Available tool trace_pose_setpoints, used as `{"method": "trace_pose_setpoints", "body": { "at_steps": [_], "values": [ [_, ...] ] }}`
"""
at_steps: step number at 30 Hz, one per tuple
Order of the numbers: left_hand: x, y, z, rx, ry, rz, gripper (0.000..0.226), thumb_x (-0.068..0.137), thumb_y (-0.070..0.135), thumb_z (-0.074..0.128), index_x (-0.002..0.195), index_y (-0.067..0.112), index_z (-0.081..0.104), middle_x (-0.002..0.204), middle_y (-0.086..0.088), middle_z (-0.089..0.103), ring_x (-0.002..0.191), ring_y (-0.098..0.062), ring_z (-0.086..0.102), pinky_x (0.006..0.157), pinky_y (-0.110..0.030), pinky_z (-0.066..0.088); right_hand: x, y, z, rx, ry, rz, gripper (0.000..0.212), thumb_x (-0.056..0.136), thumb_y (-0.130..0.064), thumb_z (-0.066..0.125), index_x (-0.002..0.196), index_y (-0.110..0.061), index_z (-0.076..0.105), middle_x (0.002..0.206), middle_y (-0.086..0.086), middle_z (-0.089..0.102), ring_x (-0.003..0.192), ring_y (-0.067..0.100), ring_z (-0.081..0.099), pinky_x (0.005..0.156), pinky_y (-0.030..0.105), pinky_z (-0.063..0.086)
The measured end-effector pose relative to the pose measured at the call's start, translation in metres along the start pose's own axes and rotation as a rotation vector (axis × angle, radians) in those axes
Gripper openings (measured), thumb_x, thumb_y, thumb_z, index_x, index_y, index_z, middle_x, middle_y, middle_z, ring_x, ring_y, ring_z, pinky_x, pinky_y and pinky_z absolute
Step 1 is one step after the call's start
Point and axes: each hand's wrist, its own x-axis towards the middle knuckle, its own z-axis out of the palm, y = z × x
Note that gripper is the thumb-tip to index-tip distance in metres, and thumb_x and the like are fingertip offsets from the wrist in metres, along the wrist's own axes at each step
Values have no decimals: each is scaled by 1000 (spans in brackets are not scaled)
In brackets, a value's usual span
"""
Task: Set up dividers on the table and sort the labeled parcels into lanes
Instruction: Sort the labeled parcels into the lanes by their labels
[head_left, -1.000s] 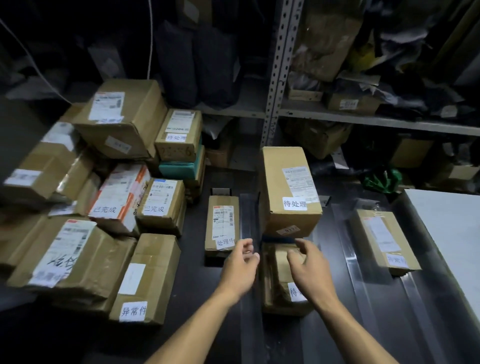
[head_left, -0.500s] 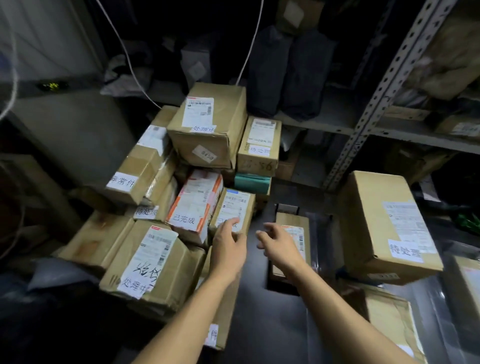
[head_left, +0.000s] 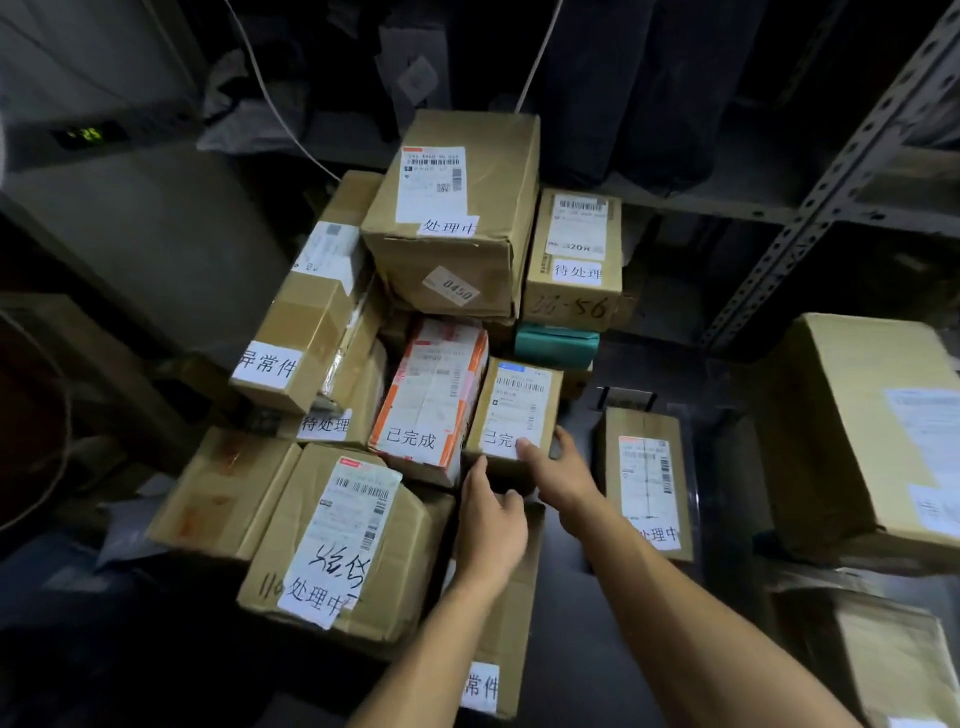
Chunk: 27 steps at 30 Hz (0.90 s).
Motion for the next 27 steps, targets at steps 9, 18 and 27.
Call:
{"method": "trace_pose_setpoints", "body": {
  "at_steps": [9, 18, 27],
  "values": [
    [-3, 1, -5, -59, -30, -31, 72, 97, 15, 50, 156, 16, 9, 157, -12, 30, 142, -20, 35, 114, -40, 33, -4, 15, -10, -54, 52, -9, 61, 95, -31, 62, 149, -23, 35, 137, 8, 59, 117, 22, 59, 101, 41, 49],
    [-5, 8, 7, -97, -34, -54, 80, 92, 9, 51, 156, 17, 3, 157, -10, 30, 139, -18, 39, 112, -39, 36, 19, 9, -3, -133, -49, 39, 58, 93, -44, 62, 138, -13, 43, 134, 7, 60, 119, 26, 59, 100, 43, 49],
    [-10, -2, -3, -136, -79, -68, 75, 97, 16, 53, 155, 16, 7, 150, -13, 40, 133, -17, 47, 95, -22, 38, 7, 21, -11, -5, 86, 10, 36, 96, -33, 60, 127, -16, 59, 119, 6, 69, 107, 22, 66, 97, 44, 53]
  ]
}}
